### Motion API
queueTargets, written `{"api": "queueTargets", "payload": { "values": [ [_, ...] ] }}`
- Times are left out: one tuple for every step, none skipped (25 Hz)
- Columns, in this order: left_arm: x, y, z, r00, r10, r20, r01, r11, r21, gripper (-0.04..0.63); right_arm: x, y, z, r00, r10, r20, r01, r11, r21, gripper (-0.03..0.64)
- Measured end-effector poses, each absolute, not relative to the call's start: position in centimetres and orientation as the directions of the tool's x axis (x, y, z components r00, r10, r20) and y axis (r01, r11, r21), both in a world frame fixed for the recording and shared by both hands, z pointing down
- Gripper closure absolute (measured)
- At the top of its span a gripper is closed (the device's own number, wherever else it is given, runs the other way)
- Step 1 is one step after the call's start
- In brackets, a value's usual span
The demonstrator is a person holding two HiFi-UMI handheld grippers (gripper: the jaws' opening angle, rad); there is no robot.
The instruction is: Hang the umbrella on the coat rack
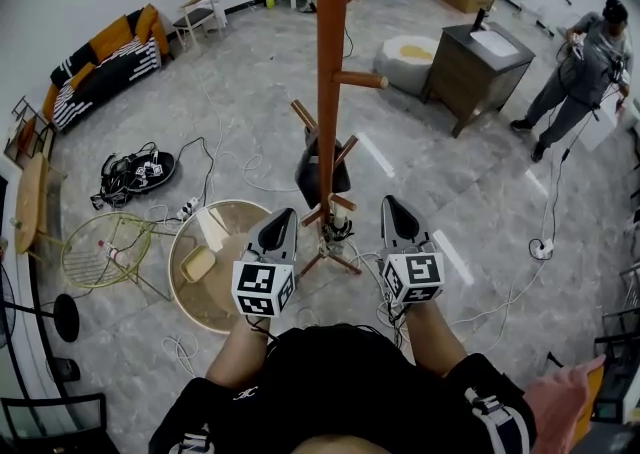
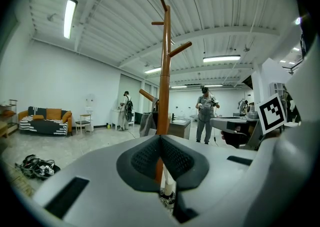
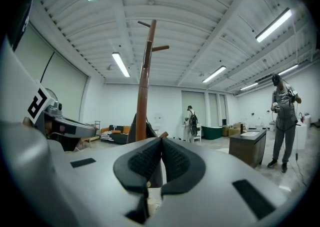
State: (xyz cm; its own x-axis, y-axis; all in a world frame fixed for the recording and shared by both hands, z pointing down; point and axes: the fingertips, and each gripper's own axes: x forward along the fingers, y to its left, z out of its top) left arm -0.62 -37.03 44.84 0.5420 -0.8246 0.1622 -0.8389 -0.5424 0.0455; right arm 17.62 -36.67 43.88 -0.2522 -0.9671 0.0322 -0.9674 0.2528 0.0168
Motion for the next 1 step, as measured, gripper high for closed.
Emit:
{"api": "queueTargets", "payload": {
  "values": [
    [-0.75, -37.15, 44.78, 0.542, -0.825, 0.159, -0.839, -0.542, 0.046, 0.578, 17.63, -36.84, 43.75, -0.251, -0.967, 0.029, -0.968, 0.252, 0.017, 0.601]
  ]
}}
